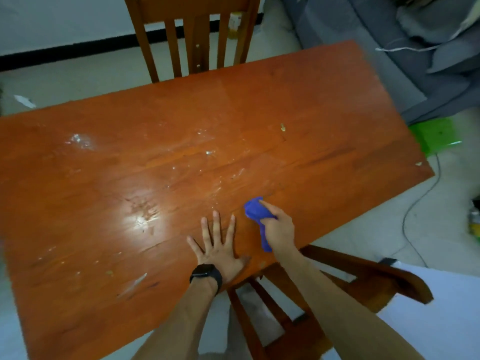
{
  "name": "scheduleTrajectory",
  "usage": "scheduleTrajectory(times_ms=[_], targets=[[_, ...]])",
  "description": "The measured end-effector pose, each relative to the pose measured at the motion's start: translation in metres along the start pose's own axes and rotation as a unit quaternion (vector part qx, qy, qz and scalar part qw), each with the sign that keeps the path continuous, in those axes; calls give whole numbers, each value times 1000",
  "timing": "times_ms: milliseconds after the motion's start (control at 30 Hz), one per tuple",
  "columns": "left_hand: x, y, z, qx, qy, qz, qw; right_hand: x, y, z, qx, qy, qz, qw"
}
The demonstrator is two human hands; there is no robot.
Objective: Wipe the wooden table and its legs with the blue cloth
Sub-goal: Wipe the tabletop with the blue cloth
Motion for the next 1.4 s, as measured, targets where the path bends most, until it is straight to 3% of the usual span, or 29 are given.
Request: scheduleTrajectory(times_ms=[67,167,267,367,467,533,633,733,900,933,1000,1067,1100,1167,1233,1333,1400], targets=[[9,-10,14,29,13,-42,999,-7,-10,15,-69,13,-11,998],[18,-42,62,47,135,-68,987,-32,-14,77,48,147,23,988],[-7,-76,106,-15,233,-62,970,-28,-2,82,178,178,-40,967],[-43,-102,113,-63,246,-48,966,0,6,25,271,136,-16,953],[-57,-114,107,-90,264,-38,960,25,2,-37,131,-28,18,991],[-60,-110,107,-90,275,-39,956,14,-10,-33,44,-51,11,998],[-62,-109,109,-102,285,-28,953,-40,-47,25,85,85,89,989],[-65,-112,106,-101,288,-19,952,-96,-67,77,74,191,108,973],[-67,-116,107,-105,300,-11,948,-88,-52,28,292,256,132,912],[-67,-116,106,-104,299,-9,948,-73,-51,-3,310,219,160,911],[-66,-119,106,-100,294,-6,950,-51,-41,-64,321,36,195,926],[-66,-117,105,-98,289,-5,952,-43,-39,-91,256,-152,192,935],[-67,-116,106,-99,288,-5,952,-50,-52,-85,195,-178,200,944],[-67,-115,108,-104,295,-4,950,-80,-95,-40,115,-57,226,965],[-67,-115,110,-105,297,-3,949,-106,-131,8,112,78,236,962],[-66,-116,111,-96,302,1,949,-126,-121,25,192,177,171,950],[-66,-118,111,-90,302,3,949,-110,-101,-2,284,194,200,917]])
Point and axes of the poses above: each hand's wrist, its own x-axis away from the middle knuckle, its own z-axis out of the back of the hand, y = z × x, the point moved 9 cm from there along -x, towards the middle knuckle, and after that the axes turned 10 degrees about -x, right-handed, at the moved point
